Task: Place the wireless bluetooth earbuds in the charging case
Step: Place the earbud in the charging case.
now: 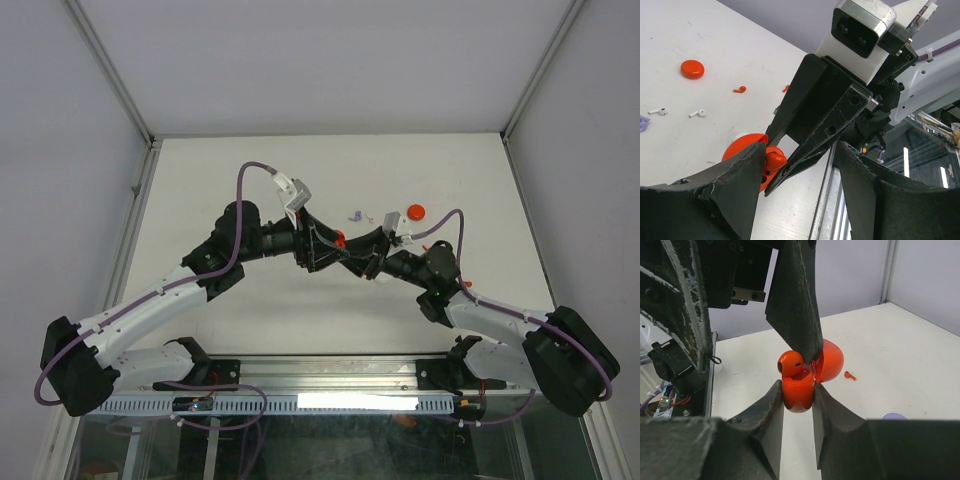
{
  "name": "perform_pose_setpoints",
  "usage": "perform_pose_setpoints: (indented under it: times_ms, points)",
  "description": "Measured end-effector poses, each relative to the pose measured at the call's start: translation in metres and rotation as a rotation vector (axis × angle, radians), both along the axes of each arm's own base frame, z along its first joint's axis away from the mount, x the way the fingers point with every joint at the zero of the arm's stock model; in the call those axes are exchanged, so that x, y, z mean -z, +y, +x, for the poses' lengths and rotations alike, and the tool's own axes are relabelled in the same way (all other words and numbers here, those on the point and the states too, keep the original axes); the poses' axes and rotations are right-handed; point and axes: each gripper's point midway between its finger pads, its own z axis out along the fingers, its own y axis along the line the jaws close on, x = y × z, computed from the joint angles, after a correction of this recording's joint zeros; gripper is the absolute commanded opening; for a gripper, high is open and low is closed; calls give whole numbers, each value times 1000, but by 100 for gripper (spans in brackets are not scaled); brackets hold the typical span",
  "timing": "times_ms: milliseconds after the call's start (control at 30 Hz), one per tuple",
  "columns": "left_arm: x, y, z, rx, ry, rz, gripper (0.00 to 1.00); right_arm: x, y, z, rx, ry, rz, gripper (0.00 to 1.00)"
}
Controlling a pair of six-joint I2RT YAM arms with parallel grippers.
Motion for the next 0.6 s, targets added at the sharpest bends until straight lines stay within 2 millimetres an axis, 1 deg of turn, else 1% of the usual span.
perform_pose_setpoints:
  times_ms: [100, 267, 433, 600]
  points:
    - [-2, 1, 1, -13, -2, -4, 65, -2, 0, 1, 5, -1, 4, 0]
    - [-11, 6, 3, -45, -18, -23, 66, -3, 0, 2, 9, 0, 7, 0]
    - [-23, 13, 4, -78, -43, -48, 67, -5, 0, 2, 9, -5, 13, 0]
    - [-30, 22, 5, -130, -51, -60, 67, -6, -1, 2, 13, -6, 15, 0]
